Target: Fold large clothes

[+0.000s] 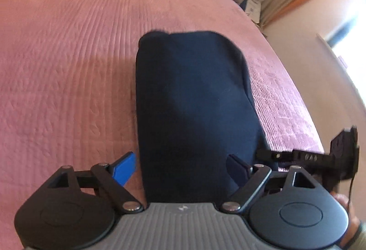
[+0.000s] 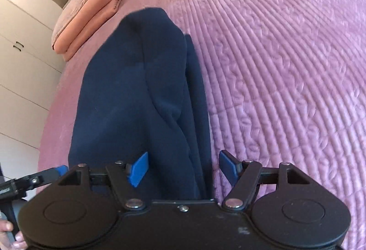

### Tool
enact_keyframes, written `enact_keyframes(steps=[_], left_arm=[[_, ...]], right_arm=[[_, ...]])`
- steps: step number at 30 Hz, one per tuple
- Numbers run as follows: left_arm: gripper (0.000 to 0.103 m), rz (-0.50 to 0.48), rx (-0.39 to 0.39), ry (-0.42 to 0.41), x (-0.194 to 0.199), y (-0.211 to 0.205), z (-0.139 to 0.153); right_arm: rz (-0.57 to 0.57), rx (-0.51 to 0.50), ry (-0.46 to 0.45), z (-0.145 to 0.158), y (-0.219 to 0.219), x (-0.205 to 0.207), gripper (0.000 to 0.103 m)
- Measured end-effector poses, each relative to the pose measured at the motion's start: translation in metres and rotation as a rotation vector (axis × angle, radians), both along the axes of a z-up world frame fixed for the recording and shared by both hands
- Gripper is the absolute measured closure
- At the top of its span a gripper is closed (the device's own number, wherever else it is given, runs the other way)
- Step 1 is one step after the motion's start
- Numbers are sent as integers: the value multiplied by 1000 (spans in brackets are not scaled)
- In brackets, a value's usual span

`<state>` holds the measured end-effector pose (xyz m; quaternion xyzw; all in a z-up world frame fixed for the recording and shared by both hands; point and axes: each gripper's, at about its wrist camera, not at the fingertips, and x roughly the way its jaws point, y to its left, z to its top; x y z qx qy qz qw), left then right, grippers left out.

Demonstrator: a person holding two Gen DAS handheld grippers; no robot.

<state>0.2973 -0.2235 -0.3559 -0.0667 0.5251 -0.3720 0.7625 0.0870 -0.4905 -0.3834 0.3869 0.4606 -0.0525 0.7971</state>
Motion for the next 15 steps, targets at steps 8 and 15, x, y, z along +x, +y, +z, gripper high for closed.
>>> enact_keyframes(steps=[8,15], left_arm=[[2,25,-83,126,24,-11,-40],[0,50,-244,274,40,-12,-85]], right_arm=[[24,112,-78,-23,-11,3,0],[135,158,-156,-32,-12,25,0]])
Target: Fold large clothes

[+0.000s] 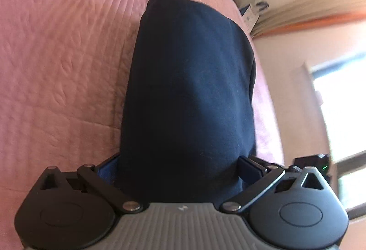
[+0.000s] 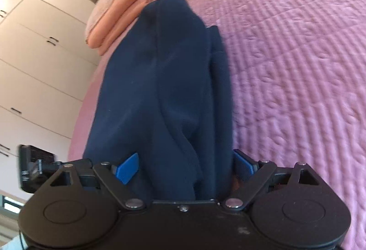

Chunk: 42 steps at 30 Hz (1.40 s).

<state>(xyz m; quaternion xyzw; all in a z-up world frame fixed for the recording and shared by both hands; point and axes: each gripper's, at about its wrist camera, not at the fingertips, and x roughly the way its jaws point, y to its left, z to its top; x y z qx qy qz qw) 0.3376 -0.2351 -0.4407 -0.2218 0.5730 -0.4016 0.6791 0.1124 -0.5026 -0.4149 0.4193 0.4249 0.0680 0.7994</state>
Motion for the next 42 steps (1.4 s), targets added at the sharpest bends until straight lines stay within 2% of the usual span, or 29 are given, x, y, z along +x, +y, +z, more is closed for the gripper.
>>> enact_keyframes(steps=[2,4,5,6,9,13,16,19,23,26,29,31,33,34,35,37,39,42], left_arm=[[0,16,-21,-4,1,-2,-3],[0,30,-28,-31,-2,-4,-1],[6,31,-30,-49,-5,-4,1],[15,30,-32,-74,-8,-2,3],[29,43,-71,-108,-17,9,13],[31,66,-161,-153,-29,28,39],[31,82,-218,-178,-46,62,67],[31,90,-236,-198,-73,110,91],[31,99,-208,-230,-111,177,119],[31,87,-148,-222,-139,218,118],[30,89,-86,-196,-161,255,90],[28,99,-10,-150,-170,272,51],[19,96,73,-127,-182,282,20],[18,104,61,-123,-186,287,16],[18,120,46,-101,-188,292,18],[18,106,91,-109,-187,293,33],[26,93,137,-196,-186,296,60],[25,93,210,-325,-186,303,100]], right_arm=[[28,18,-33,-1,6,9,1],[59,42,-67,1,10,13,7],[64,41,-81,2,10,13,19],[64,46,-94,5,11,11,27],[72,-8,-129,23,18,4,37],[126,-85,-182,65,43,-1,37],[136,-138,-236,104,75,-16,37],[147,-151,-286,139,113,-37,37],[188,-153,-316,170,182,-69,37],[193,-140,-284,168,232,-90,37],[200,-138,-201,141,272,-105,37],[193,-129,-112,109,293,-115,37],[184,-124,20,77,307,-124,35],[171,-100,74,66,310,-130,34],[142,-70,90,65,309,-137,30],[151,-83,141,76,307,-141,27],[159,-178,188,97,306,-143,25],[115,-303,148,146,304,-138,25]])
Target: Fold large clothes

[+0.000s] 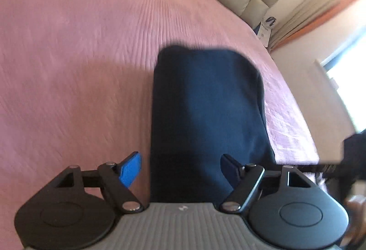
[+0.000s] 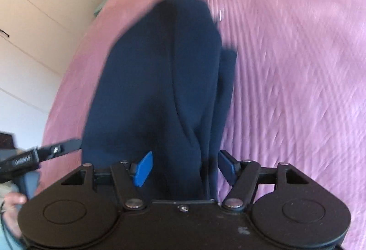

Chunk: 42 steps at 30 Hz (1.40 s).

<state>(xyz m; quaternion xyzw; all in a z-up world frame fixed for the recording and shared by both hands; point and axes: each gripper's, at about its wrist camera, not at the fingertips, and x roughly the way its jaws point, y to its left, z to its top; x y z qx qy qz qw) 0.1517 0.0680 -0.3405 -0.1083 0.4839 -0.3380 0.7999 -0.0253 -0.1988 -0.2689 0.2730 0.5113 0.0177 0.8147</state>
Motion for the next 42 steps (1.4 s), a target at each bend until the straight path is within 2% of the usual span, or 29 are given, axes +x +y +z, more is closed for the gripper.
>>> enact_keyframes(steps=[2,4,5,6,7,8,9,10,11,13,14,15,16,17,18,19,20,22,23,24,26,27,28,29,30,32,37,40,42], left_arm=[[25,-37,20,-27,4,-4,18],[28,-83,-19,-25,1,-10,26],[34,-112,-49,-14,-3,-14,25],[45,-149,-76,-7,-12,-14,23],[52,-186,-90,0,-19,-21,18],[71,-225,-84,8,-25,-27,14],[94,-268,-57,12,-35,-37,6],[95,-295,-41,14,-41,-43,0],[93,-318,-27,25,-47,-46,-9],[93,-348,2,73,-56,-46,-27],[95,-355,6,90,-61,-44,-34],[95,-355,11,96,-64,-40,-37],[95,-351,15,103,-65,-37,-40],[95,-341,8,114,-64,-34,-41],[95,-333,-3,129,-61,-33,-40],[95,-323,-9,142,-60,-33,-39],[95,-324,-10,146,-58,-33,-35],[91,-347,-8,106,-53,-34,-20],[84,-362,-17,73,-49,-38,-9],[77,-367,-33,47,-44,-35,-4],[72,-329,-61,-6,-38,-33,10],[72,-284,-42,-43,-35,-34,12],[74,-252,10,-73,-33,-37,10],[83,-241,83,-92,-31,-42,3],[85,-248,102,-99,-31,-45,-4],[85,-251,76,-93,-33,-43,-9],[86,-248,116,-75,-41,-34,-9],[86,-313,214,-117,-70,-35,2],[86,-356,283,-150,-85,-39,15]], right_arm=[[7,-75,-63,26,8,21,25],[12,-181,-148,43,26,54,26],[21,-216,-183,45,35,70,34],[27,-234,-209,44,43,85,53],[35,-236,-241,39,52,105,65],[43,-233,-249,32,57,120,81],[66,-239,-236,18,63,137,91],[85,-283,-206,0,66,152,99],[75,-374,-160,-19,65,165,103],[-25,-510,-62,-52,37,177,103],[-81,-482,-29,-63,18,176,103],[-139,-341,-30,-68,-9,168,103],[-165,-274,-35,-63,-22,158,103],[-159,-285,-37,-52,-23,152,103],[-150,-342,-30,-41,-20,147,93],[-138,-385,-35,-29,-11,138,88],[-135,-396,-54,-15,-4,123,87],[-119,-382,-105,12,12,96,87],[-108,-358,-130,24,23,84,87],[-84,-340,-142,30,37,75,86],[-31,-342,-142,30,62,57,84],[8,-359,-127,24,75,52,84],[41,-381,-104,14,83,55,84],[67,-406,-67,2,90,55,86],[77,-409,-53,-6,92,57,89],[93,-435,-28,-18,94,49,91],[76,-415,74,-18,90,16,91],[46,-390,148,-12,87,-5,91],[-4,-373,194,-1,83,-10,82]])
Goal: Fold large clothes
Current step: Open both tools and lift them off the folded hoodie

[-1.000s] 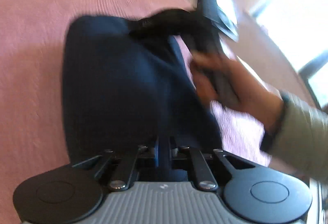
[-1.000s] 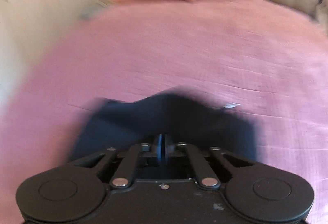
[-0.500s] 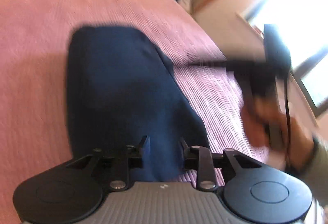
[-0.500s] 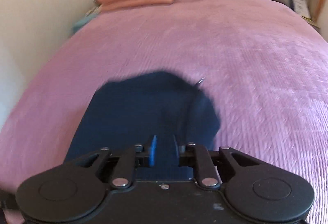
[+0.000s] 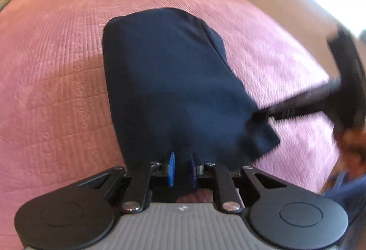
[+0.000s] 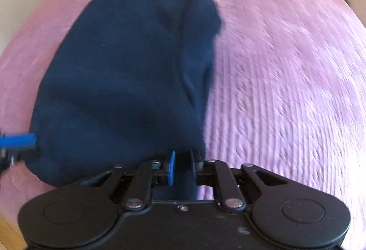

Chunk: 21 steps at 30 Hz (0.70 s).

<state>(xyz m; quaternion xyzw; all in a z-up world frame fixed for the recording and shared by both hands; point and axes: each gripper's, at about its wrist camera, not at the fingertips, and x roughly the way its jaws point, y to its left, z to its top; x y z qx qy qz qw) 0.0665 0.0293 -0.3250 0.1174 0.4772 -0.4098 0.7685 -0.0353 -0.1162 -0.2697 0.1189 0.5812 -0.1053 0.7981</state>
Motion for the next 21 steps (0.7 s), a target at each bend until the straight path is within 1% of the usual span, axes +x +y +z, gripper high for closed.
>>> enact_keyframes(steps=[1,2,3,4,5,6,7,8,10,11,12,13,14,15,17,19,21], left_arm=[[86,-12,9,-18,-5,2,11],[85,-17,3,-34,-10,6,22],[84,-14,-9,-55,-12,8,37],[82,-1,-20,-86,-15,11,57],[79,10,-22,-115,-17,12,72],[79,24,-21,-158,-19,13,91],[77,43,-14,-203,-21,13,111],[72,63,-3,-235,-24,12,128],[58,117,2,-288,-24,11,166],[40,141,-2,-306,-25,11,183],[19,172,-8,-325,-25,12,200],[12,210,-22,-350,-26,13,220],[6,233,-39,-365,-29,15,235],[5,264,-53,-379,-32,18,254],[3,309,-39,-382,-35,19,280],[3,345,-25,-361,-36,21,301],[0,376,-35,-335,-35,25,314]], right_arm=[[-18,4,3,9,-2,-2,79],[-40,11,-4,24,-3,-5,67],[-67,19,-22,41,-3,-7,49],[-96,30,-42,56,-4,-9,38],[-123,46,-67,74,-5,-11,23],[-141,60,-99,93,-5,-11,25],[-145,69,-131,114,-3,-10,25],[-133,61,-159,134,-1,-7,25],[-117,-11,-178,170,3,0,25],[-122,-62,-181,190,5,4,25],[-136,-100,-182,206,6,5,25],[-170,-145,-179,226,7,8,24],[-205,-176,-175,239,9,12,24],[-248,-203,-177,253,11,11,24],[-289,-212,-175,263,8,11,24],[-266,-177,-145,273,14,10,24],[-228,-182,-141,281,31,11,24]])
